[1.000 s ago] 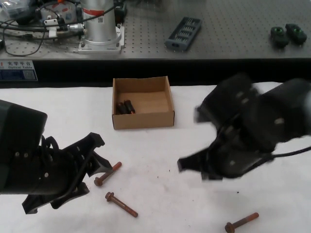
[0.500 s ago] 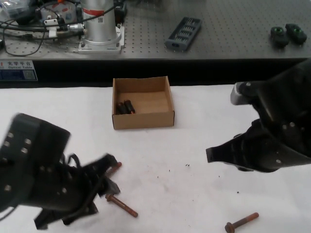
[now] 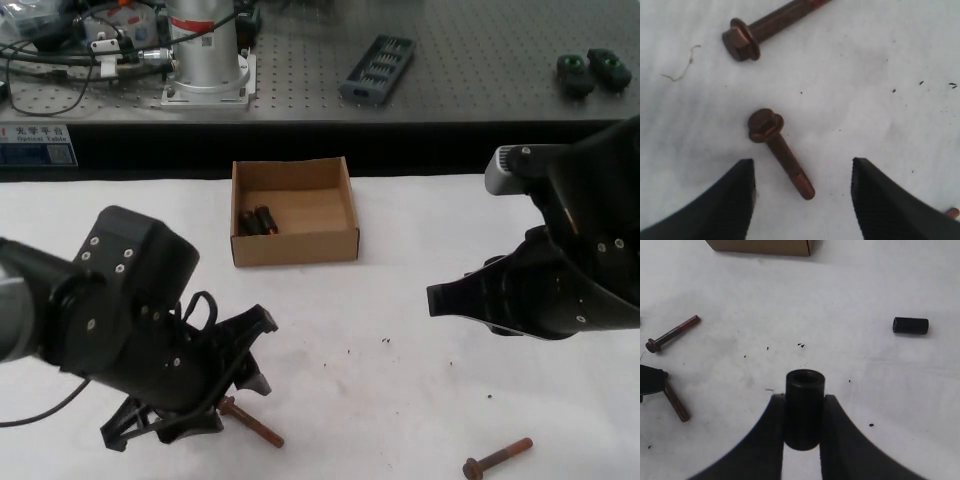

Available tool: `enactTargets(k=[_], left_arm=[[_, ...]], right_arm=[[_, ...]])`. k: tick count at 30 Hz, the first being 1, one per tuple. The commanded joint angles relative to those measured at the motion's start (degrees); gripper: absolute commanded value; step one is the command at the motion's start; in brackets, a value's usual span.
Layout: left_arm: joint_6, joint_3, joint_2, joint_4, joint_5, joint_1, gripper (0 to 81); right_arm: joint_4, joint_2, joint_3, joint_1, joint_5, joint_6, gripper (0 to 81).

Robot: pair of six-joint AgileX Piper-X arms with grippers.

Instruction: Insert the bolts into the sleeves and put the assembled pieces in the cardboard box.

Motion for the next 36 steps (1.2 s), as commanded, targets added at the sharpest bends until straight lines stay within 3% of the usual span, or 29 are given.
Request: enactTargets(k=[1, 20, 25, 31, 36], left_arm=[[-0.9, -1.1, 0.6, 2.1, -0.8, -0.2, 41.9], [-1.0, -2.5, 5.9, 3.4, 0.0, -0.2, 41.7], [-1.0, -2.6, 5.9, 3.5, -1.1, -0.2, 32.5], [-0.9, -2.6, 5.9, 3.5, -1.2, -0.2, 30.9], [-0.9, -2.6, 5.9, 3.3, 0.5, -0.2, 13.6]], right_arm=[[-1.2, -0.7, 0.0, -0.4, 0.1, -0.5, 4.3], [-1.4, -0.7, 0.0, -0.4, 0.1, -0.5, 4.3], [-2.2, -0.7, 0.0, -0.4, 0.1, -0.5, 4.3], [-2.3, -0.7, 0.0, -0.4, 0.1, -0.5, 4.3], [-2.3, -0.7, 0.0, -0.4, 0.1, -0.5, 4.3]])
